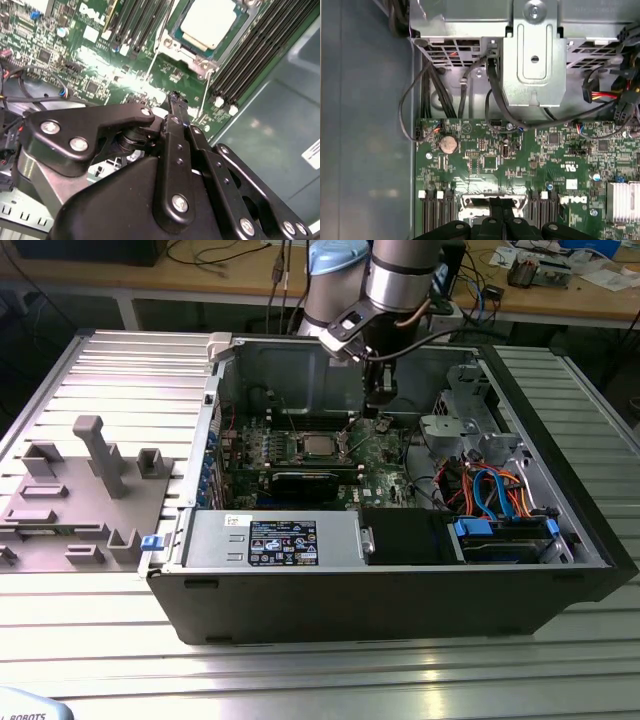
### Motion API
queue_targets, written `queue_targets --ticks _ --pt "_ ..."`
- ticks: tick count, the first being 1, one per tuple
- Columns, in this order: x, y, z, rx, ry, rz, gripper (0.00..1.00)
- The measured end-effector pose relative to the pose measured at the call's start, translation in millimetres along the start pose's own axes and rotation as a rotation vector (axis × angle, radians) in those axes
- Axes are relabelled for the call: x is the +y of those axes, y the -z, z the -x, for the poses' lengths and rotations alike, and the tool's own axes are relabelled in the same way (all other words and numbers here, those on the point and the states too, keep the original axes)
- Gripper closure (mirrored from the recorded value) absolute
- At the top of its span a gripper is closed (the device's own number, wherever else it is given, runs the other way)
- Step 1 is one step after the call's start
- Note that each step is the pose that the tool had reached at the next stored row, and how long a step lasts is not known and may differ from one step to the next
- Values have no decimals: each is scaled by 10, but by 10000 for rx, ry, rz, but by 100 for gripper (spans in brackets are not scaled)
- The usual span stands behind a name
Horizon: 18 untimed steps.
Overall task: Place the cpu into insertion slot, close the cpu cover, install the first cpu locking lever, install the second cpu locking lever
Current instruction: 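Close the cpu cover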
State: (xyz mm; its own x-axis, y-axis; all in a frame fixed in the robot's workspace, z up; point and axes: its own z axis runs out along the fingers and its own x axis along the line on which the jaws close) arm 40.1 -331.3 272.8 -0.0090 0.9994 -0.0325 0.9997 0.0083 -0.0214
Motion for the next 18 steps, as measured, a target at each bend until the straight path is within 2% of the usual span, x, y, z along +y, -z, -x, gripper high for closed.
queue_targets --ticks 2,4,11,13,14,16,18 --pt "34 -4 -1 2 -1 1 89" --pt "127 -13 0 3 0 0 89" --pt "262 -29 0 2 2 -1 89" --pt "328 -78 0 2 1 -2 89" --pt "328 -121 -2 8 0 -1 89" --pt "301 -163 -4 39 1 -1 89" --pt "238 -195 -5 113 6 -1 89"
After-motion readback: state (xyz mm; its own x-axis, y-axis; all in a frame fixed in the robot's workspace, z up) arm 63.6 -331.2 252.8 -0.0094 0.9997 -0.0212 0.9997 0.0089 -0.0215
